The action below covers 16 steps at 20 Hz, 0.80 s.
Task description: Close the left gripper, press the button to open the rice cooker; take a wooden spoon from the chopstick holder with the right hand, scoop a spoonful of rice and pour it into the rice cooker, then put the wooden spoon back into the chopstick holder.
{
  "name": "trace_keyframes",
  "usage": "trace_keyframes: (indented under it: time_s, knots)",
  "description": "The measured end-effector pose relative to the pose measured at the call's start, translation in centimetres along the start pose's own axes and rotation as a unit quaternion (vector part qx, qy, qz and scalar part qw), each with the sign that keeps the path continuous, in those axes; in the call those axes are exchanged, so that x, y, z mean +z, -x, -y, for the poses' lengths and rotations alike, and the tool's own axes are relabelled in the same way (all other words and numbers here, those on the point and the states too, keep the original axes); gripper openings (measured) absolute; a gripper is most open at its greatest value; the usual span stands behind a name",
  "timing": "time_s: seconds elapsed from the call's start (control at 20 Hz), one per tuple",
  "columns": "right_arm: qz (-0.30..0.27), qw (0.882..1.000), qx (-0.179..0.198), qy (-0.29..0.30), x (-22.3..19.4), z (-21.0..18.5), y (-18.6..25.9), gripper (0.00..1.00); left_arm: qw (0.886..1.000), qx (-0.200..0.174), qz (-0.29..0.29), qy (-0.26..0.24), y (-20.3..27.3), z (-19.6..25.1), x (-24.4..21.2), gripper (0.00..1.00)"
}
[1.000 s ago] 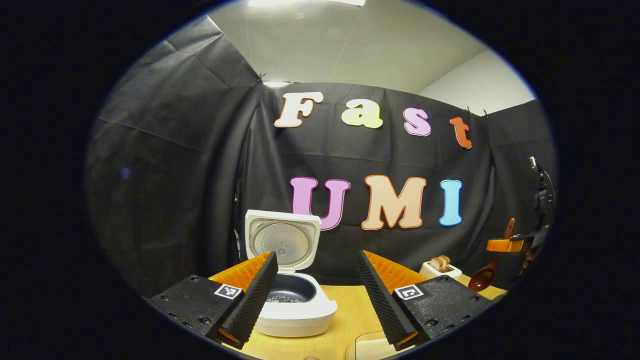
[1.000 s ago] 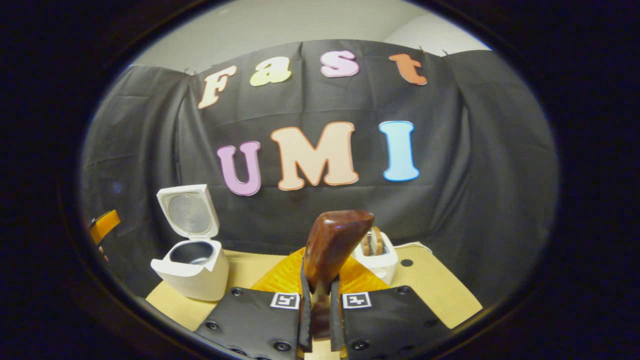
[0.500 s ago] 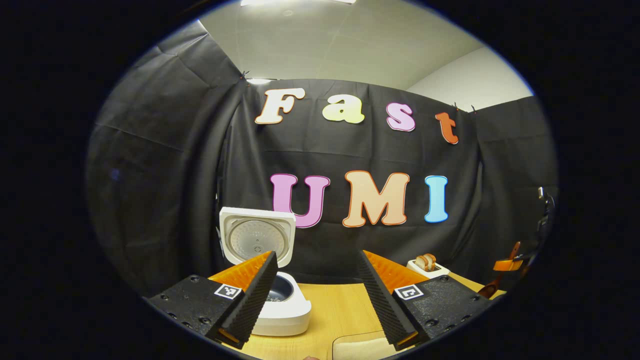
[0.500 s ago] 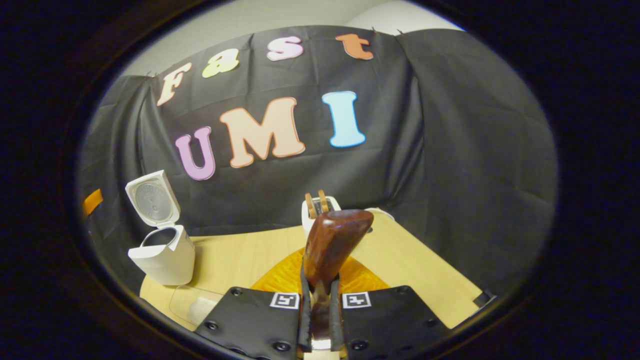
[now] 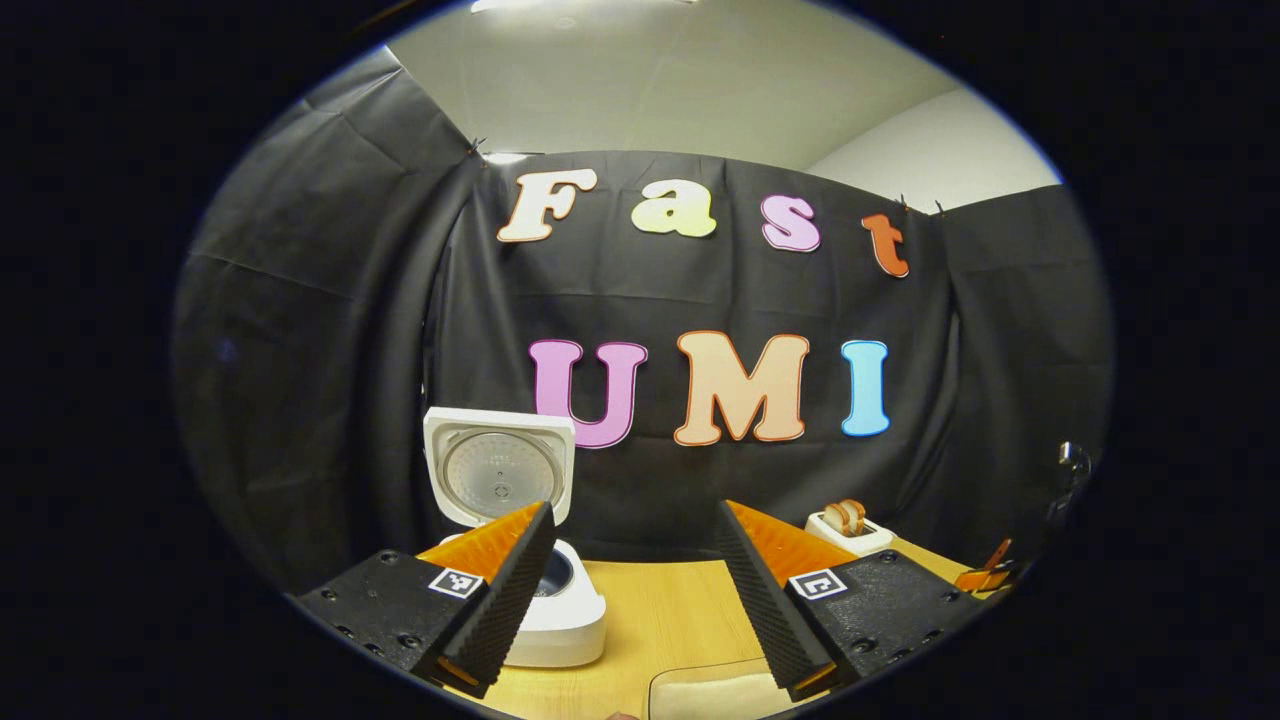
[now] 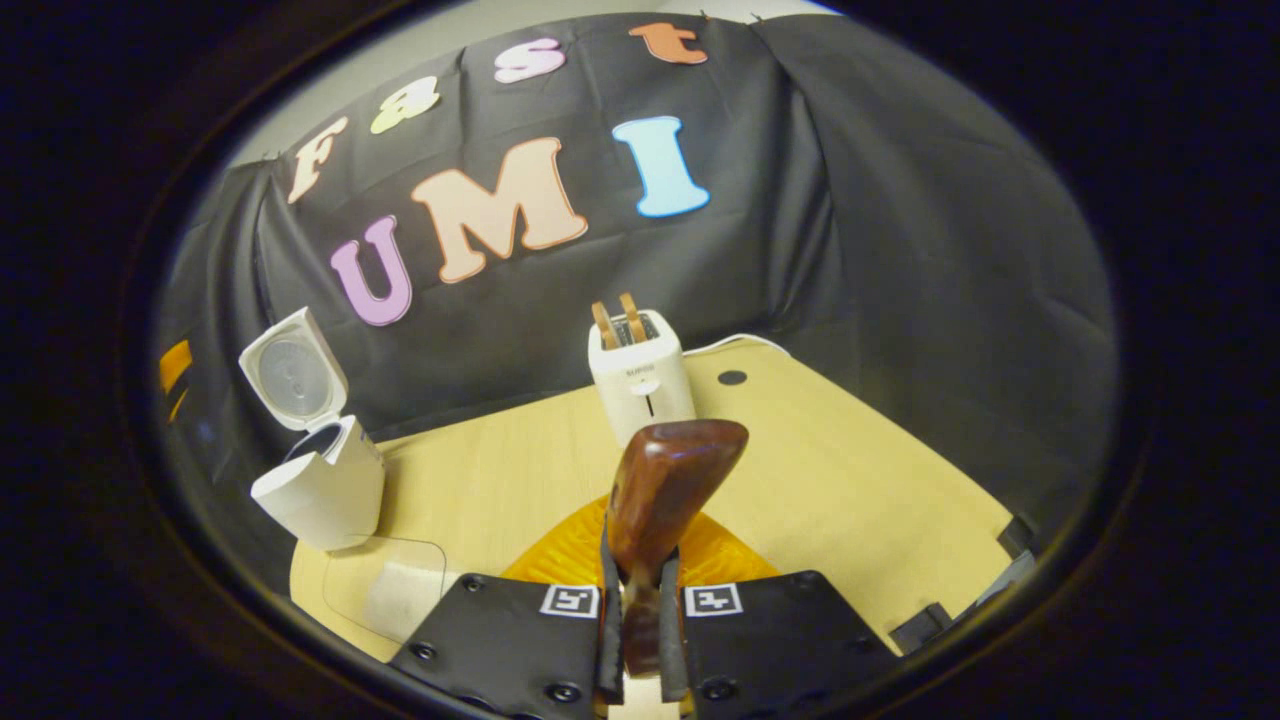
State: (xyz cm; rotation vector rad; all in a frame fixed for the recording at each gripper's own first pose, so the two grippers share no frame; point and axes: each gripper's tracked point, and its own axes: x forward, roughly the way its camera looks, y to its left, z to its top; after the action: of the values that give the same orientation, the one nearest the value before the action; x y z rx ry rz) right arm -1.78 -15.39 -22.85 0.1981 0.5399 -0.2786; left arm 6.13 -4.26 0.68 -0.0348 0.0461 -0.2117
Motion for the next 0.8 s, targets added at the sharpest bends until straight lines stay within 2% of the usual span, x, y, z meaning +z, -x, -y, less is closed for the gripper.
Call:
trace_keyframes:
  time_s: [0.05,0.45,0.55,0.65,0.7,0.8]
  knots:
    - [-0.006,1.0,0.0,0.002,-0.7,0.0,-0.3,0.19,1.0,0.001,0.0,-0.001,0.1,-0.1,0.1,0.95]
    - [-0.032,0.999,-0.012,0.027,-3.8,0.4,-1.6,0.16,1.0,0.009,0.003,-0.003,0.9,-0.4,0.4,0.94]
    - [-0.04,0.998,-0.016,0.035,-4.4,0.6,-1.7,0.2,1.0,0.011,0.004,-0.004,1.0,-0.4,0.5,0.94]
    - [-0.045,0.998,-0.018,0.04,-4.7,0.8,-1.5,0.2,1.0,0.01,0.005,-0.003,1.0,-0.3,0.5,0.92]
    - [-0.039,0.998,-0.021,0.043,-4.3,0.9,-1.2,0.24,1.0,0.009,0.005,-0.002,1.0,-0.2,0.6,0.94]
    - [-0.035,0.998,-0.022,0.043,-3.7,1.2,-0.7,0.27,1.0,0.007,0.005,0.0,1.0,0.0,0.6,0.92]
